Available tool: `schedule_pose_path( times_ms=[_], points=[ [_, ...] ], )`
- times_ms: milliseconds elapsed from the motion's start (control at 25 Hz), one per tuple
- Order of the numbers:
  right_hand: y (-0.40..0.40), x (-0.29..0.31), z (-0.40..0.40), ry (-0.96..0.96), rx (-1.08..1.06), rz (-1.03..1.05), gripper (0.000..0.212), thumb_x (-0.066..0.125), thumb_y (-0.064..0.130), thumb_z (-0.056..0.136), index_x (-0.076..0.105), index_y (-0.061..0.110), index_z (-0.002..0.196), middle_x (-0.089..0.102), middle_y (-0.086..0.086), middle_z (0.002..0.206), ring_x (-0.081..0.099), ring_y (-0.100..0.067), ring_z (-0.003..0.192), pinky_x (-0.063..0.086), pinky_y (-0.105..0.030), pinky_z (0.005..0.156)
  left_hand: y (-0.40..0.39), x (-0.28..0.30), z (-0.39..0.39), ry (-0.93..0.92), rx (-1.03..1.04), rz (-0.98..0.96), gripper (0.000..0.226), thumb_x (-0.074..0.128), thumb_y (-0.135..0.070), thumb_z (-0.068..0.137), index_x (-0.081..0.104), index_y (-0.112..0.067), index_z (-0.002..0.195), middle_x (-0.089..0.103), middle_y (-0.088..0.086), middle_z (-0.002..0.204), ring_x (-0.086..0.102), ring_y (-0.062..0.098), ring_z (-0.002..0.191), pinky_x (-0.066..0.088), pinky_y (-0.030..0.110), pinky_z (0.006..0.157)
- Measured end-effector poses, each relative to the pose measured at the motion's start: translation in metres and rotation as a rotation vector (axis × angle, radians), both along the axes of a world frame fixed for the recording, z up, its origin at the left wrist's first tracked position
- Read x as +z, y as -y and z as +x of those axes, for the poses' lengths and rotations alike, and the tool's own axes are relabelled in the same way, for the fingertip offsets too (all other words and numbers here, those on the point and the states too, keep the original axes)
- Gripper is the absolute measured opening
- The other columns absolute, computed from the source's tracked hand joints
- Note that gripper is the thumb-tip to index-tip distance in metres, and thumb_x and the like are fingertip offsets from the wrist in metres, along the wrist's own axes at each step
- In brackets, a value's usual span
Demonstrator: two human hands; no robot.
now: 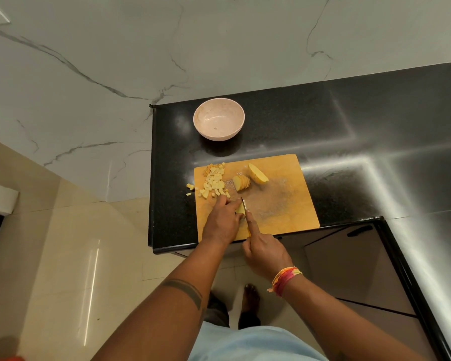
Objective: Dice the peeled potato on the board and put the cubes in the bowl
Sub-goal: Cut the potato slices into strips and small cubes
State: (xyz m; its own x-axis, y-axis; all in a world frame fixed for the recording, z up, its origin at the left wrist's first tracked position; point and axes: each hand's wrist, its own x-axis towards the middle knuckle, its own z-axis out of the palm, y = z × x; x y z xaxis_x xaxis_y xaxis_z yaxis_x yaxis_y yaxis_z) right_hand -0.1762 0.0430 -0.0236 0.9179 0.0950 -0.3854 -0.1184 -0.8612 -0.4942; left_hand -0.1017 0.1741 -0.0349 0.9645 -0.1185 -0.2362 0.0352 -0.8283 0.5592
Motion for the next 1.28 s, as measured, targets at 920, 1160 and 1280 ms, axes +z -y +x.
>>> schedule_pose_path(
  times_ms=[920,1160,1280],
  points=[
    [-0.004,0.011,-0.040,-0.128,0.022,-0.043,0.081,0.035,0.028,0.099,-0.017,0.027,0.160,0.062,-0.003,0.070,0.058,-0.022,0.057,0.041,-0.031,0.050,0.002,-0.011,-0.002,0.040,0.005,0.011,0.040,0.064,-0.022,0.100,0.060,-0.016,0.139,0.048,0.003,0.128,0.057,0.018,0.114,0.051,0.034,0.100],
    [-0.006,0.016,-0.026,-0.051,-0.016,-0.026,0.079,0.037,0.028,0.098,-0.010,0.027,0.162,0.060,-0.001,0.066,0.056,-0.021,0.055,0.047,-0.036,0.054,0.001,-0.008,-0.006,0.062,-0.002,0.042,0.037,0.059,-0.019,0.102,0.061,-0.014,0.138,0.050,0.004,0.132,0.057,0.021,0.117,0.050,0.033,0.100],
    [-0.014,0.014,-0.012,-0.029,0.002,-0.032,0.077,0.036,0.029,0.099,-0.008,0.025,0.162,0.059,-0.003,0.068,0.056,-0.023,0.058,0.044,-0.037,0.054,0.001,-0.005,-0.005,0.069,-0.018,0.057,0.037,0.059,-0.018,0.101,0.060,-0.013,0.138,0.051,0.005,0.131,0.058,0.022,0.115,0.050,0.032,0.098]
  ],
)
